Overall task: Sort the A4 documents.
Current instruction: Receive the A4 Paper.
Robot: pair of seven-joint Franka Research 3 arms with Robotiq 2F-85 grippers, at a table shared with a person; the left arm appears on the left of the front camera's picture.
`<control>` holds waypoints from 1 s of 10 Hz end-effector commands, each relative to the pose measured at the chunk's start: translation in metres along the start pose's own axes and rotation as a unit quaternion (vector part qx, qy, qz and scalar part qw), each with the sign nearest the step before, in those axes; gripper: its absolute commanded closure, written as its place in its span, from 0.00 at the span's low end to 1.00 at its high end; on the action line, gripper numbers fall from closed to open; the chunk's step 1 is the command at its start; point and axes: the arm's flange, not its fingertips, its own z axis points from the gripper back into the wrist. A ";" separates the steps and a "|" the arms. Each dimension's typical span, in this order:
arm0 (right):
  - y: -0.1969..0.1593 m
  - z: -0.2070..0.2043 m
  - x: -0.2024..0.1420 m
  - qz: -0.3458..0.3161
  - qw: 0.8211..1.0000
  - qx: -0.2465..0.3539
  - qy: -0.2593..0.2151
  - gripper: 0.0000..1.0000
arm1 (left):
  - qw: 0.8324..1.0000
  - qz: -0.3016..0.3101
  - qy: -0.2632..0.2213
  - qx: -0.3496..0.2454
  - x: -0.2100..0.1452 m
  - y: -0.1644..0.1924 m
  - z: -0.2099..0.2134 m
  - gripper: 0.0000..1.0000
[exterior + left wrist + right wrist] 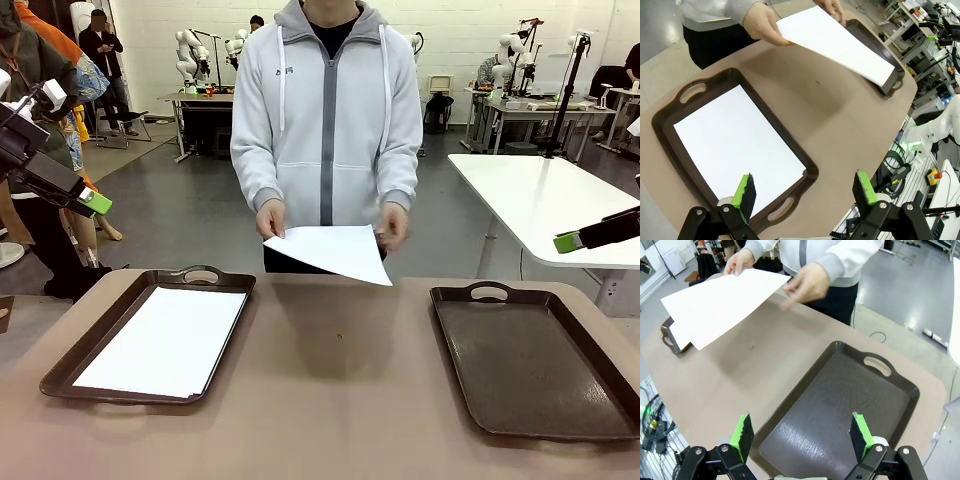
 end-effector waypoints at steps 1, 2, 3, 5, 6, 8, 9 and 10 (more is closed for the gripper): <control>0.000 -0.002 0.000 -0.001 1.000 0.004 -0.001 0.00 | 1.000 0.000 0.001 -0.002 0.000 -0.001 0.000 0.00; 0.000 -0.002 0.000 -0.001 1.000 0.004 -0.001 0.00 | 1.000 0.000 0.001 -0.002 0.000 -0.001 0.000 0.00; 0.000 -0.002 0.000 -0.001 1.000 0.004 -0.001 0.00 | 1.000 0.000 0.001 -0.002 0.000 -0.001 0.000 0.00; 0.000 -0.002 0.000 -0.001 1.000 0.004 -0.001 0.00 | 1.000 0.000 0.001 -0.002 0.000 -0.001 0.000 0.00; 0.000 -0.002 0.000 -0.001 1.000 0.004 -0.001 0.00 | 1.000 0.000 0.001 -0.002 0.000 -0.001 0.000 0.00; 0.000 -0.002 0.000 -0.001 1.000 0.004 -0.001 0.00 | 1.000 0.000 0.001 -0.002 0.000 -0.001 0.000 0.00; 0.000 -0.002 0.000 -0.001 1.000 0.004 -0.001 0.00 | 1.000 0.000 0.001 -0.002 0.000 -0.001 0.000 0.00; 0.000 -0.002 0.000 -0.001 1.000 0.004 -0.001 0.00 | 1.000 0.000 0.001 -0.002 0.000 -0.001 0.000 0.00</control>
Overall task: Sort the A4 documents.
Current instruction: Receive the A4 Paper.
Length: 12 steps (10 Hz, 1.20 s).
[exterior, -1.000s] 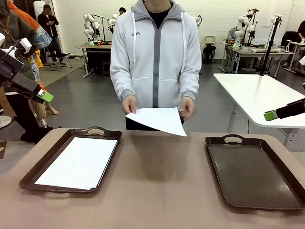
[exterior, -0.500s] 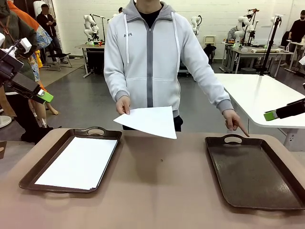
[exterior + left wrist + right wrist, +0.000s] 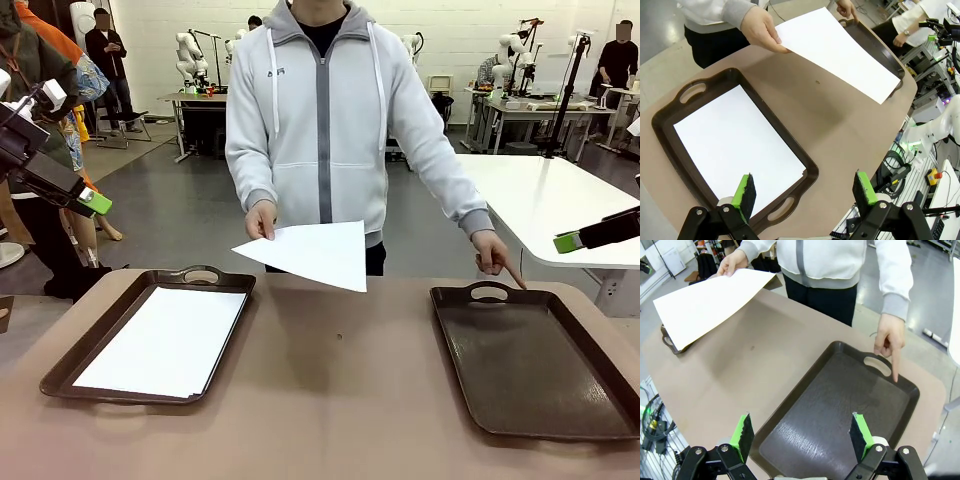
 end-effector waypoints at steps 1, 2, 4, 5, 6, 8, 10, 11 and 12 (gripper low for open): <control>0.000 -0.002 0.000 -0.001 1.000 0.004 -0.001 0.00 | 1.000 0.000 0.001 -0.002 0.000 -0.001 0.000 0.00; 0.000 -0.002 0.000 -0.001 1.000 0.004 -0.001 0.00 | 1.000 0.000 0.001 -0.002 0.000 -0.001 0.000 0.00; 0.000 -0.002 0.000 -0.001 1.000 0.004 -0.001 0.00 | 1.000 0.000 0.001 -0.002 0.000 -0.001 0.000 0.00; 0.000 -0.002 0.000 -0.001 1.000 0.004 -0.001 0.00 | 1.000 0.000 0.001 -0.002 0.000 -0.001 0.000 0.00; 0.000 0.000 0.000 0.000 1.000 0.000 0.000 0.00 | 1.000 0.000 0.001 -0.002 0.000 -0.001 0.000 0.00; -0.008 -0.034 -0.003 -0.044 0.995 0.082 0.033 0.00 | 1.000 0.000 0.001 -0.002 0.000 -0.001 0.000 0.00; -0.001 -0.057 0.000 -0.069 0.989 0.123 0.034 0.00 | 1.000 0.000 0.001 -0.002 0.000 -0.001 0.000 0.00; 0.004 -0.068 0.003 -0.094 0.983 0.156 0.030 0.00 | 1.000 0.000 0.001 -0.002 0.000 -0.001 0.000 0.00; 0.009 -0.078 0.005 -0.127 0.973 0.188 0.026 0.00 | 1.000 0.000 0.001 -0.002 0.000 -0.001 0.000 0.00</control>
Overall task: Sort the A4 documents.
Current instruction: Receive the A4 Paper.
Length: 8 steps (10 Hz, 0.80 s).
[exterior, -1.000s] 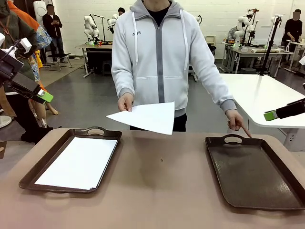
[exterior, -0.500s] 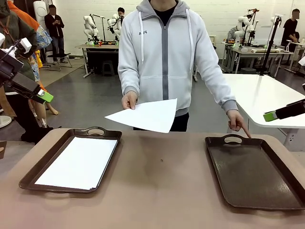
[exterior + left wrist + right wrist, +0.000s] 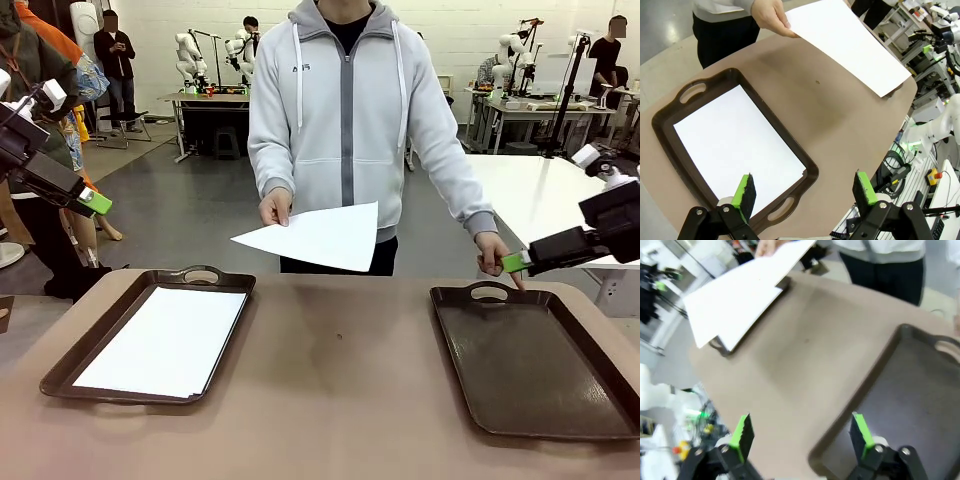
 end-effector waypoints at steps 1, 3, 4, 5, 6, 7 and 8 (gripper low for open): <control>-0.009 -0.020 0.013 -0.054 0.996 0.071 -0.013 0.00 | 1.000 0.000 0.001 -0.002 0.000 -0.001 0.000 0.00; -0.014 -0.048 0.020 -0.162 0.974 0.158 -0.034 0.00 | 1.000 0.000 0.001 -0.002 0.000 -0.001 0.000 0.00; -0.019 -0.064 0.023 -0.214 0.959 0.182 -0.042 0.00 | 1.000 0.000 0.001 -0.002 0.000 -0.001 0.000 0.00; -0.022 -0.081 0.025 -0.251 0.948 0.192 -0.048 0.00 | 1.000 0.000 0.001 -0.002 0.000 -0.001 0.000 0.00; -0.022 -0.098 0.026 -0.274 0.939 0.200 -0.046 0.00 | 1.000 0.000 0.001 -0.002 0.000 -0.001 0.000 0.00; -0.020 -0.114 0.028 -0.292 0.932 0.209 -0.040 0.00 | 1.000 0.000 0.001 -0.002 0.000 -0.001 0.000 0.00; -0.019 -0.132 0.028 -0.315 0.923 0.221 -0.027 0.00 | 1.000 0.000 0.001 -0.002 0.000 -0.001 0.000 0.00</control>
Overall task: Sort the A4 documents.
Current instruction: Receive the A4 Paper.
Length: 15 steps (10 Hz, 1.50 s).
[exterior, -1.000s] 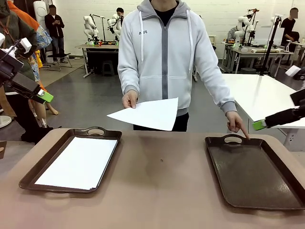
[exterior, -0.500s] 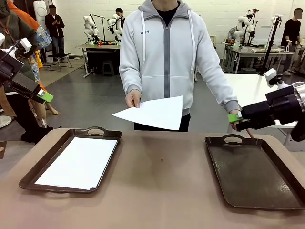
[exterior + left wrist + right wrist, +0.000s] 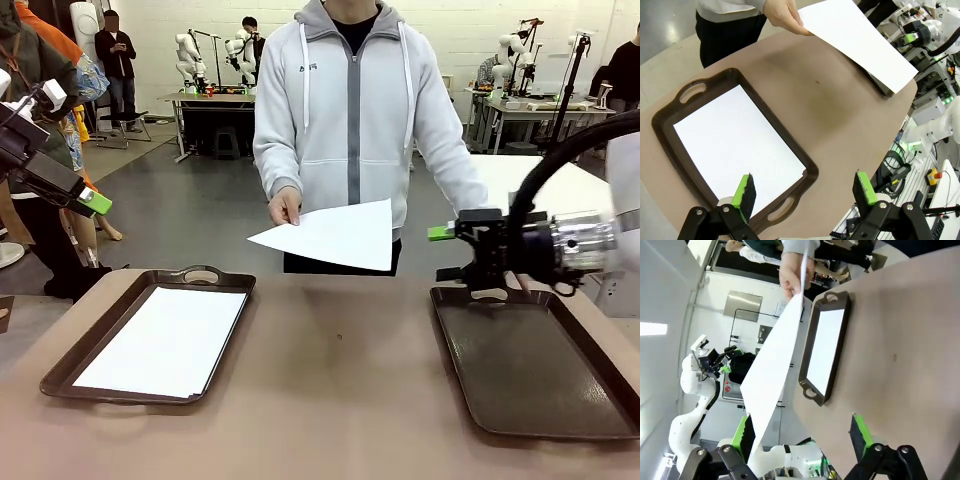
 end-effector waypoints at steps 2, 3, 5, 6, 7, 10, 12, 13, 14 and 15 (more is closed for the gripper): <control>0.001 -0.036 0.012 -0.055 0.998 0.017 0.021 0.00 | 1.000 0.000 0.001 -0.002 0.000 -0.001 0.000 0.00; 0.000 -0.046 0.016 -0.071 0.997 0.024 0.028 0.00 | 1.000 0.000 0.001 -0.002 0.000 -0.001 0.000 0.00; 0.000 -0.066 0.026 -0.086 0.995 0.036 0.039 0.00 | 1.000 0.000 0.001 -0.002 0.000 -0.001 0.000 0.00; 0.000 -0.072 0.031 -0.092 0.994 0.039 0.040 0.00 | 1.000 0.000 0.001 -0.002 0.000 -0.001 0.000 0.00; -0.002 -0.078 0.036 -0.105 0.992 0.048 0.043 0.00 | 1.000 0.000 0.001 -0.002 0.000 -0.001 0.000 0.00; -0.016 -0.086 0.055 -0.136 0.988 0.067 0.040 0.00 | 1.000 0.000 0.001 -0.002 0.000 -0.001 0.000 0.00; -0.020 -0.088 0.063 -0.151 0.985 0.081 0.036 0.00 | 1.000 0.000 0.001 -0.002 0.000 -0.001 0.000 0.00; -0.018 -0.088 0.062 -0.153 0.984 0.085 0.043 0.00 | 1.000 0.000 0.001 -0.002 0.000 -0.001 0.000 0.00; -0.015 -0.089 0.058 -0.156 0.982 0.086 0.060 0.00 | 1.000 0.000 0.001 -0.002 0.000 -0.001 0.000 0.00; -0.015 -0.089 0.057 -0.154 0.983 0.083 0.064 0.08 | 1.000 0.000 0.001 -0.002 0.000 -0.001 0.000 0.00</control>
